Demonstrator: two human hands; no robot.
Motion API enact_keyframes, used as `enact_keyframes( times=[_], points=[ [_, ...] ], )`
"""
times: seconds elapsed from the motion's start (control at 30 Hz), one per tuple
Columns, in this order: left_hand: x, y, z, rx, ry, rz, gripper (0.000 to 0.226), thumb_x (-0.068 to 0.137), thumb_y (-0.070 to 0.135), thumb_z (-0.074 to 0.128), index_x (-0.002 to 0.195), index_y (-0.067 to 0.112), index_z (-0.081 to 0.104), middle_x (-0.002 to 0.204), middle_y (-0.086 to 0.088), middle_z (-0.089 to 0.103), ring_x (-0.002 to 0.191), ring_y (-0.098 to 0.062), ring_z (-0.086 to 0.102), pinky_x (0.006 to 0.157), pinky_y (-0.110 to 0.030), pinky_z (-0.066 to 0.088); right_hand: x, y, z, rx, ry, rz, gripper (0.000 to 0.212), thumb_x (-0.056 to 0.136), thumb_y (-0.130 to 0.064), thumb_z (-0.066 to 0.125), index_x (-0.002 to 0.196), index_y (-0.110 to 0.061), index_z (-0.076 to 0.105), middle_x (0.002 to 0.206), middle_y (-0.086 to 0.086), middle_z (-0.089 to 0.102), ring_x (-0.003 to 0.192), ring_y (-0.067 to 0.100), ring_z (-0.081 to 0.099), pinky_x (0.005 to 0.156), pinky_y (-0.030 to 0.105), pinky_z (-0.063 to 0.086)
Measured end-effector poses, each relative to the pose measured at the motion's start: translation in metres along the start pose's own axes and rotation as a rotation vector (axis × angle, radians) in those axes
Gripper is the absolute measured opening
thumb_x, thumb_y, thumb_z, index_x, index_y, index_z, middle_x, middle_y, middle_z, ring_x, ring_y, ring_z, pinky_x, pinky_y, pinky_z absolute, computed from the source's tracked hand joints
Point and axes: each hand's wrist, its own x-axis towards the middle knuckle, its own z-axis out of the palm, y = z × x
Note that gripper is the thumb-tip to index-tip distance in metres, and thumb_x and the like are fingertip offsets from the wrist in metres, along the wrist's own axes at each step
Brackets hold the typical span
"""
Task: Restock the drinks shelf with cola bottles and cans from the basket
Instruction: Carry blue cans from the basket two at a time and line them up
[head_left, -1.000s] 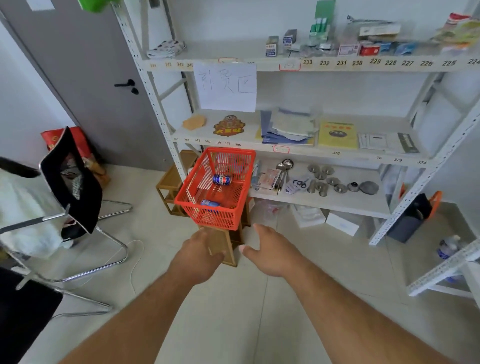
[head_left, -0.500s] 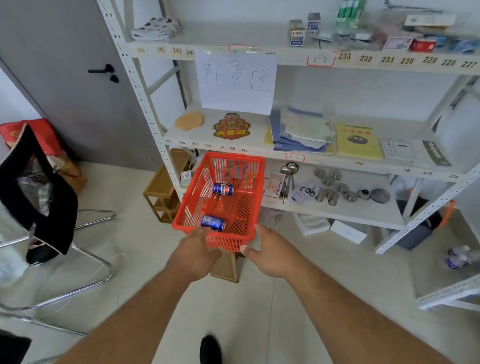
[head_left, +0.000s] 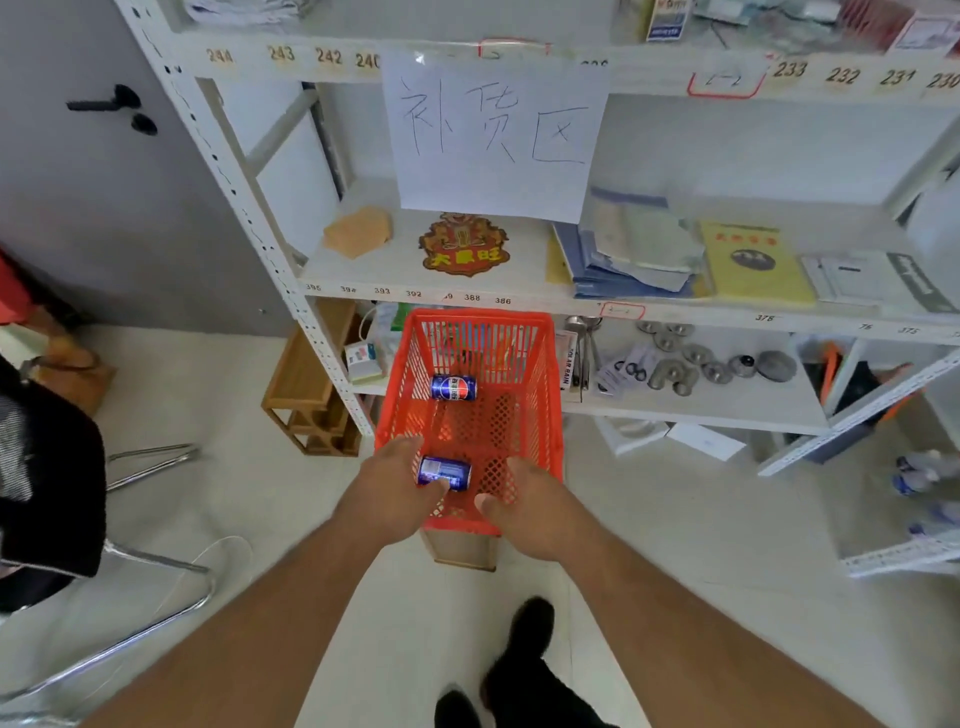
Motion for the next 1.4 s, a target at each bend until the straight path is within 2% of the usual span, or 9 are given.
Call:
enact_keyframes(
  times=[0.27,0.4,0.63,0.77,0.93,1.03,1.1,1.17,1.4],
  points=[
    [0.114,0.004,-0.017,0.173,-0.125,0.002,0.073,0.081,0.071,0.065,0.144,0.041,0.045,0.141,0.012,0.060,0.113,-0.018,0.070,0.091,-0.043,0.062,0.106,0.030,0.004,0.117,0.006,0.192,0.059,0.084,-0.060,0.060,0.133,-0.028,0.057,0.128,-0.001,0.069,0.114,0.024,0.067,0.098,0.042,0.055],
    [0.161,0.025,-0.026,0.223,-0.173,0.006,0.056,0.093,0.046,0.070,0.142,0.029,0.049,0.126,0.009,0.059,0.109,-0.019,0.070,0.090,-0.040,0.062,0.149,0.035,0.015,0.227,-0.006,0.277,0.055,0.090,-0.050,0.065,0.136,-0.020,0.058,0.134,0.005,0.068,0.119,0.030,0.065,0.104,0.039,0.051],
    [0.234,0.027,-0.010,0.377,-0.259,0.046,0.058,0.097,0.037,0.067,0.149,0.019,0.047,0.146,-0.004,0.054,0.126,-0.026,0.059,0.097,-0.034,0.051,0.194,0.042,0.037,0.406,0.010,0.428,0.065,0.091,-0.046,0.066,0.147,-0.018,0.048,0.138,0.008,0.067,0.120,0.032,0.067,0.104,0.043,0.053],
    [0.279,0.022,-0.002,0.469,-0.322,0.106,0.074,0.097,0.038,0.068,0.159,0.016,0.035,0.162,-0.010,0.039,0.144,-0.029,0.043,0.114,-0.036,0.038,0.217,0.051,0.048,0.520,0.055,0.622,0.050,0.097,-0.039,0.064,0.135,-0.007,0.060,0.126,0.017,0.071,0.110,0.034,0.069,0.091,0.036,0.056],
    [0.352,-0.007,0.015,0.504,-0.378,0.174,0.065,0.085,0.039,0.076,0.144,0.021,0.053,0.126,-0.007,0.066,0.105,-0.027,0.066,0.093,-0.040,0.058,0.250,0.062,0.086,0.746,0.157,0.893,0.040,0.103,-0.026,0.054,0.139,-0.012,0.062,0.131,0.018,0.067,0.120,0.035,0.066,0.093,0.030,0.053],
    [0.394,-0.024,0.028,0.544,-0.395,0.220,0.057,0.083,0.035,0.076,0.135,0.022,0.058,0.119,-0.005,0.068,0.100,-0.025,0.067,0.086,-0.035,0.056,0.272,0.056,0.113,1.153,0.324,1.090,0.009,0.100,-0.017,0.059,0.097,-0.011,0.066,0.101,0.011,0.068,0.083,0.024,0.065,0.083,0.034,0.056],
    [0.422,-0.037,0.042,0.575,-0.409,0.226,0.054,0.083,0.031,0.077,0.131,0.017,0.059,0.119,-0.006,0.067,0.102,-0.028,0.066,0.081,-0.034,0.051,0.292,0.053,0.137,1.226,0.364,1.213,0.012,0.095,-0.016,0.068,0.088,-0.009,0.062,0.080,0.007,0.058,0.067,0.021,0.055,0.067,0.033,0.053],
    [0.445,-0.048,0.056,0.617,-0.394,0.244,0.052,0.079,0.031,0.078,0.126,0.015,0.061,0.115,-0.010,0.069,0.099,-0.031,0.068,0.077,-0.036,0.054,0.312,0.058,0.163,1.372,0.346,1.260,0.029,0.091,-0.019,0.072,0.110,0.001,0.064,0.086,0.014,0.058,0.072,0.027,0.056,0.064,0.034,0.047],
    [0.476,-0.061,0.100,0.748,-0.344,0.329,0.065,0.076,0.032,0.083,0.135,0.021,0.059,0.122,-0.010,0.071,0.109,-0.036,0.069,0.092,-0.051,0.059,0.366,0.089,0.246,1.646,0.394,1.362,0.064,0.073,-0.031,0.074,0.129,-0.004,0.059,0.112,0.013,0.067,0.098,0.030,0.071,0.092,0.044,0.061]
  ],
)
